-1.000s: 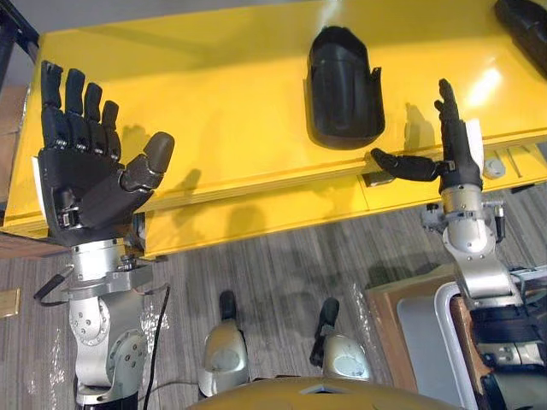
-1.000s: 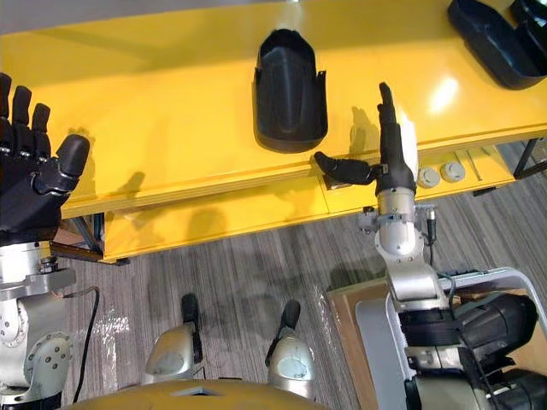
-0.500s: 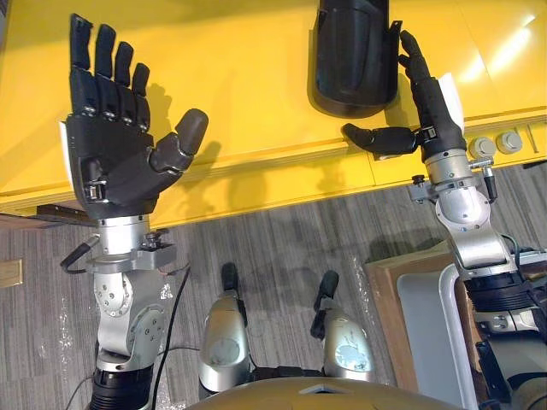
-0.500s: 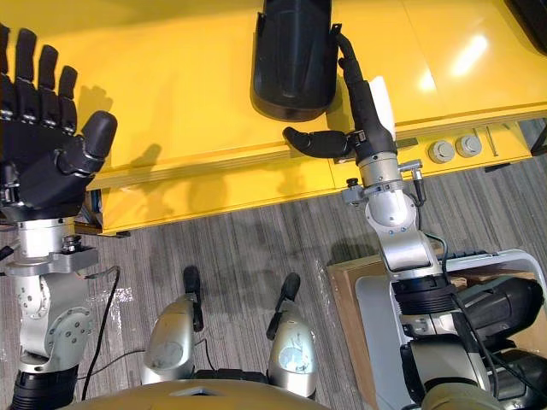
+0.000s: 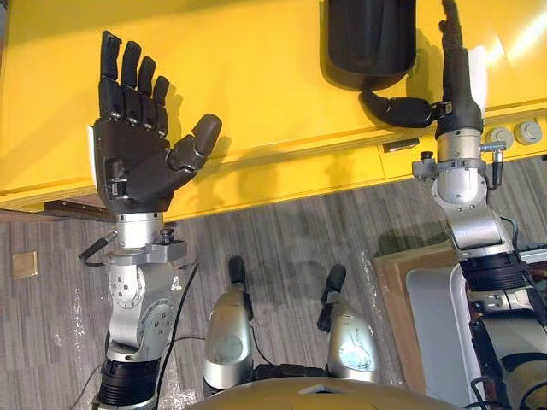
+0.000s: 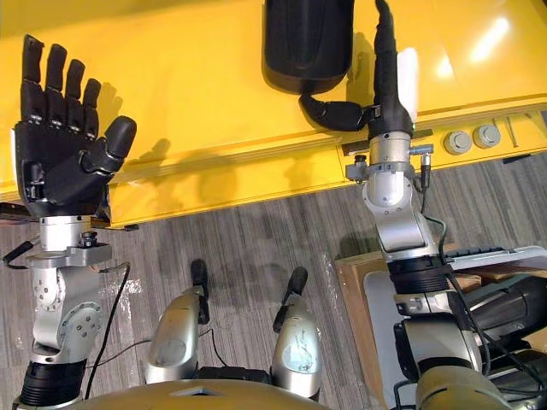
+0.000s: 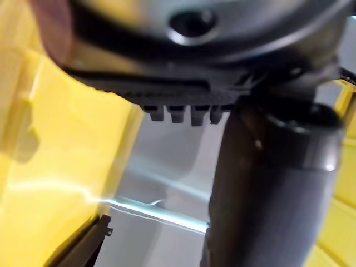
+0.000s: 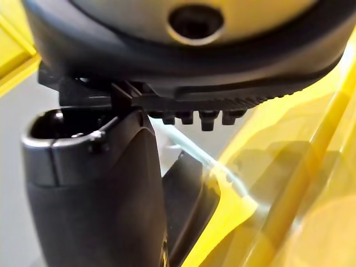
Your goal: Walk over and take three plastic housings, then place them on the shelf
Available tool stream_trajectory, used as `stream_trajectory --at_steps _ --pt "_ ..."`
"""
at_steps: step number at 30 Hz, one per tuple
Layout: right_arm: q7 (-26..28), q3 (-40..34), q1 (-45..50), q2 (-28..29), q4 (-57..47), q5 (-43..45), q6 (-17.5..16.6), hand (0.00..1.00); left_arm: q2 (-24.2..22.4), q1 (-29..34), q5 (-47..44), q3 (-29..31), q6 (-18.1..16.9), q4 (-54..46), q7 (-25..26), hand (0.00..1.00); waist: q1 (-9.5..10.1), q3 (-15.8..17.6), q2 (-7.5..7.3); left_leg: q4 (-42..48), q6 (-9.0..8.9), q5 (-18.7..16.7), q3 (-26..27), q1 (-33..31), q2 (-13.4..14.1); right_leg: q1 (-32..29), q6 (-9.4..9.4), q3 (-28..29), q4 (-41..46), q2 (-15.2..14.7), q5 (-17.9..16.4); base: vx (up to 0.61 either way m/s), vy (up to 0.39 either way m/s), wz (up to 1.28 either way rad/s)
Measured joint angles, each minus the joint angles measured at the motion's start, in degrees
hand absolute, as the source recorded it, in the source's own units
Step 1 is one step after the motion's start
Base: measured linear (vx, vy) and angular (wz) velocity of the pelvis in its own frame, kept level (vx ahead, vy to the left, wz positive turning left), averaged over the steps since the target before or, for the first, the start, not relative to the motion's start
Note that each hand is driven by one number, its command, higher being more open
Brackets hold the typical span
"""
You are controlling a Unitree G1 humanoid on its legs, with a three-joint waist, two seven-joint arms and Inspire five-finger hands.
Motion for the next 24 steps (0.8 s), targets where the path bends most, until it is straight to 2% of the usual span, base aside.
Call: stream_trajectory --at_steps 8,14,17,24 --pt "-5.1 -0.2 -3.8 0.0 4.0 -0.1 3.7 1.00 -0.1 0.0 -0.4 -1.0 0.0 1.4 0.1 1.00 0.05 0.0 0.70 -0.7 0.32 0.9 -0.5 0.0 -0.6 -0.5 -0.05 -0.3 1.1 -0.7 -0.2 -0.02 0.007 0.03" --pt "-7.2 -0.3 -5.1 0.0 4.4 0.0 5.4 1.00 -1.2 0.0 -0.7 -1.0 0.0 1.6 0.1 1.00 -0.09 -0.1 2.69 -2.1 0.32 2.1 -1.0 -0.1 -0.7 -0.7 -0.04 -1.1 1.1 -0.7 -0.2 -0.03 0.003 0.05" --pt "-7.3 -0.3 -5.9 0.0 4.5 0.0 6.2 1.00 -1.3 0.0 -0.7 -1.3 0.0 1.6 0.1 1.00 -0.19 -0.2 2.74 -2.8 0.27 2.6 -1.1 -0.1 -0.8 -0.9 -0.01 -1.3 1.1 -0.7 -0.2 -0.01 -0.001 0.02" --pt "-11.3 -0.3 -6.3 0.0 5.3 0.0 8.7 1.00 -1.3 0.0 -2.3 -2.3 0.0 1.6 0.1 1.00 -0.08 -0.4 3.08 -3.1 0.28 3.1 -1.2 0.1 -0.8 -0.9 0.04 -1.4 1.2 -0.7 -0.1 0.00 0.000 0.00"
